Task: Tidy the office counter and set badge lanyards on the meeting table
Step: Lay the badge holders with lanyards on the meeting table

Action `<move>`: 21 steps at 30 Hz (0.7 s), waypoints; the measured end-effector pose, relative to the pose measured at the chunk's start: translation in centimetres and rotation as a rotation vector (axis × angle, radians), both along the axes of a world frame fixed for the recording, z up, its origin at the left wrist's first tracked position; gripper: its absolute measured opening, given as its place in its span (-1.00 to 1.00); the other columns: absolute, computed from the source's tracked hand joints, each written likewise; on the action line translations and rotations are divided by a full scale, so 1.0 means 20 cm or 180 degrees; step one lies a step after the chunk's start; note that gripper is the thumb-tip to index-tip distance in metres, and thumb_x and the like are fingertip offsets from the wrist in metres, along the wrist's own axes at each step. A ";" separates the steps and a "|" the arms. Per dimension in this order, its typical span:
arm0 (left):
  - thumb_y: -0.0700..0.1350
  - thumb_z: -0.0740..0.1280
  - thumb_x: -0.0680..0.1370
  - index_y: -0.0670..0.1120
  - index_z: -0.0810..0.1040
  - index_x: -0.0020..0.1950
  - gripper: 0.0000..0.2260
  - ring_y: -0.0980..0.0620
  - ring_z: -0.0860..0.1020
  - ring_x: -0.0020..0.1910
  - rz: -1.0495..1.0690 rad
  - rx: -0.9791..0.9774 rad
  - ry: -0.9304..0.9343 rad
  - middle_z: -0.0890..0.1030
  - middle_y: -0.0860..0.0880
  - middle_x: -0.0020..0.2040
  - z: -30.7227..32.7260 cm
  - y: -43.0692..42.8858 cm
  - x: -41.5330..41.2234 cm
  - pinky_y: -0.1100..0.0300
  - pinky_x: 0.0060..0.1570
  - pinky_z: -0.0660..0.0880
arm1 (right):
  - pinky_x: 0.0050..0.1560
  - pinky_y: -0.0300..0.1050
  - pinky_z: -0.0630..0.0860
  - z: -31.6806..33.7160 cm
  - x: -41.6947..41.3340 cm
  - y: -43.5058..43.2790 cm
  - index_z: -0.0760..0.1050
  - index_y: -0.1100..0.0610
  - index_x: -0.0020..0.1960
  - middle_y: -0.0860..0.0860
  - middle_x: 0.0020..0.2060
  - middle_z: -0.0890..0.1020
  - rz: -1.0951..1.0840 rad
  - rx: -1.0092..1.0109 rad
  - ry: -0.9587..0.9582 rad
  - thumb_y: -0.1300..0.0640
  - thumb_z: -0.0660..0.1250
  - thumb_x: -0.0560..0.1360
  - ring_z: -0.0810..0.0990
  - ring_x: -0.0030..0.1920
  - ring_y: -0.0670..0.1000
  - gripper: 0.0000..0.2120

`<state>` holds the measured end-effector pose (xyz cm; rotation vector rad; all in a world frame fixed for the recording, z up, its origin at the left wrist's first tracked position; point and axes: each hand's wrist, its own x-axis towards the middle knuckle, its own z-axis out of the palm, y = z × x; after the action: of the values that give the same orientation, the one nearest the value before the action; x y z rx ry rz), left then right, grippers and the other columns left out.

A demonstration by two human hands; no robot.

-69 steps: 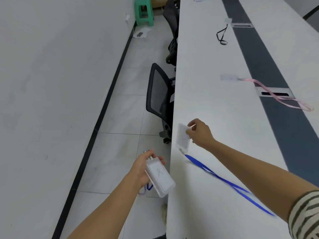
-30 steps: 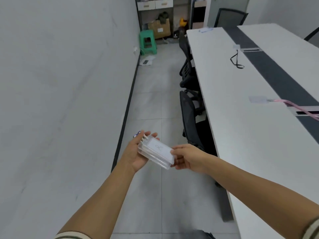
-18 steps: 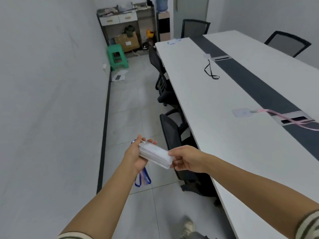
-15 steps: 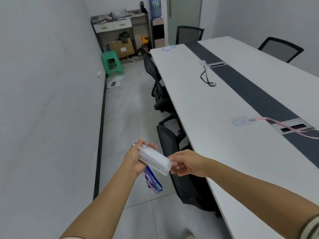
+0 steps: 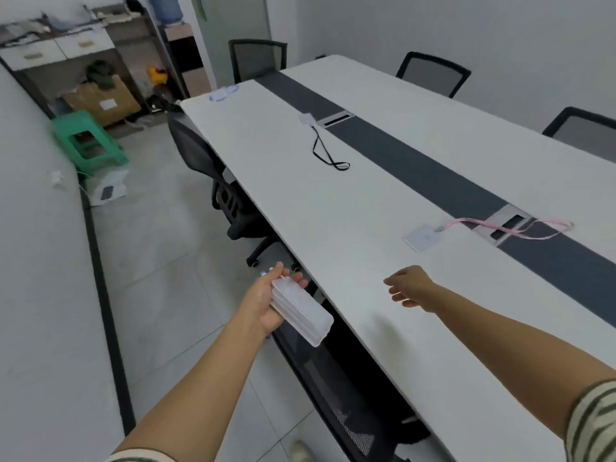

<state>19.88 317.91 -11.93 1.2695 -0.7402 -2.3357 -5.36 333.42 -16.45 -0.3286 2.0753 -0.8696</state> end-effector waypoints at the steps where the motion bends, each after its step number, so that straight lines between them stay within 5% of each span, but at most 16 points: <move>1: -0.06 0.33 0.57 -0.14 0.49 -0.24 -0.77 -0.16 0.62 -0.07 -0.0066 0.0040 0.0028 0.64 -0.19 -0.13 -0.01 -0.04 -0.05 -0.10 0.18 0.48 | -0.30 -0.16 0.46 -0.01 -0.06 0.00 0.54 0.32 0.08 0.15 -0.19 0.61 -0.0134 0.0064 0.0087 0.14 0.39 0.51 0.59 -0.28 0.07 -0.74; 7: -0.06 0.33 0.58 -0.15 0.48 -0.21 -0.78 -0.16 0.59 -0.07 -0.0553 0.0278 -0.0136 0.62 -0.20 -0.10 -0.09 -0.15 -0.40 -0.08 0.16 0.46 | -0.24 -0.08 0.49 -0.09 -0.44 0.06 0.51 0.31 0.00 0.15 -0.19 0.58 -0.0775 0.0448 0.0433 0.04 0.46 0.46 0.57 -0.20 0.13 -0.66; 10: -0.07 0.32 0.59 -0.15 0.48 -0.19 -0.79 -0.16 0.60 -0.08 -0.0543 0.0385 -0.0179 0.62 -0.20 -0.11 -0.16 -0.17 -0.53 -0.09 0.19 0.45 | -0.25 -0.05 0.43 -0.14 -0.65 0.02 0.42 0.20 -0.23 0.10 -0.34 0.48 -0.0766 0.0597 0.0705 -0.01 0.49 0.43 0.48 -0.31 0.13 -0.65; 12: -0.06 0.31 0.59 -0.14 0.48 -0.20 -0.78 -0.15 0.60 -0.08 -0.0457 0.0499 -0.0226 0.62 -0.19 -0.11 -0.22 -0.19 -0.59 -0.10 0.24 0.42 | -0.17 -0.06 0.44 -0.18 -0.78 -0.03 0.47 0.20 -0.06 0.12 -0.16 0.53 -0.0605 0.0771 0.0885 -0.06 0.48 0.43 0.54 -0.16 0.16 -0.65; 15: -0.05 0.31 0.59 -0.14 0.49 -0.20 -0.78 -0.15 0.60 -0.05 -0.0335 0.0681 -0.0391 0.63 -0.18 -0.10 -0.33 -0.19 -0.67 -0.13 0.31 0.40 | 0.24 0.07 0.42 -0.31 -0.94 -0.11 0.36 0.26 0.35 0.20 0.23 0.49 -0.0336 0.1286 0.1141 -0.20 0.45 0.40 0.45 0.26 0.23 -0.27; 21: -0.05 0.32 0.58 -0.14 0.50 -0.21 -0.78 -0.16 0.61 0.00 -0.0185 0.0857 -0.0742 0.65 -0.19 -0.08 -0.44 -0.13 -0.76 -0.10 0.23 0.44 | 0.30 0.16 0.28 -0.51 -1.13 -0.21 0.25 0.19 0.38 0.17 0.28 0.35 -0.0122 0.1684 0.1324 -0.44 0.44 0.23 0.29 0.37 0.21 -0.01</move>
<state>4.72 315.22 -20.70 1.6787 -0.5497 -2.4223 -27.93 329.25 -26.69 -0.1899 2.6062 -0.2544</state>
